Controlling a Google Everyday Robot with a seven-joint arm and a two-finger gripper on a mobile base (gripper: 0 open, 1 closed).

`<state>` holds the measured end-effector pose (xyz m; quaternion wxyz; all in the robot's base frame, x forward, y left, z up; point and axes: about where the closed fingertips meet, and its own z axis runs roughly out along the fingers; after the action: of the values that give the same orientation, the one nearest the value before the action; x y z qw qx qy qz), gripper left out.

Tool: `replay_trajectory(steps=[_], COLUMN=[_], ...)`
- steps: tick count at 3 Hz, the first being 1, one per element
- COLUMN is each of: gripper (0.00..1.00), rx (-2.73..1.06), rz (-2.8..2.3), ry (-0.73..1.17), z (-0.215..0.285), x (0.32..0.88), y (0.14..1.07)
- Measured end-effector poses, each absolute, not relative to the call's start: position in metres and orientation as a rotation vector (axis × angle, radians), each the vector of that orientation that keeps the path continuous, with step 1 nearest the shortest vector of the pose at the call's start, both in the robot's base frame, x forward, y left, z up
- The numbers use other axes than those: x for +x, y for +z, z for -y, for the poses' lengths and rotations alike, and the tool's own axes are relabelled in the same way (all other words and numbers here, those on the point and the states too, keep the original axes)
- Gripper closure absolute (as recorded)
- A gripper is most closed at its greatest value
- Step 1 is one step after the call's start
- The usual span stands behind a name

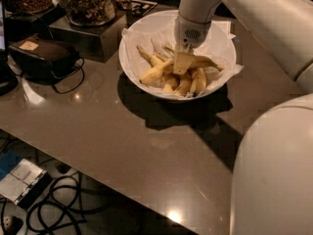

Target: Pick banana from white bowl

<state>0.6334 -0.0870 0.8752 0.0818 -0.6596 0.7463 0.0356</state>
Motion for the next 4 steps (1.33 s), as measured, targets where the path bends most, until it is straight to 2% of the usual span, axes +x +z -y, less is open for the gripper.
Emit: replay_trajectory(steps=[4], gripper=[1.0], rx=[-1.893], rz=[-2.211], ry=[0.081], z=[0.066], x=[0.621], y=[0.935])
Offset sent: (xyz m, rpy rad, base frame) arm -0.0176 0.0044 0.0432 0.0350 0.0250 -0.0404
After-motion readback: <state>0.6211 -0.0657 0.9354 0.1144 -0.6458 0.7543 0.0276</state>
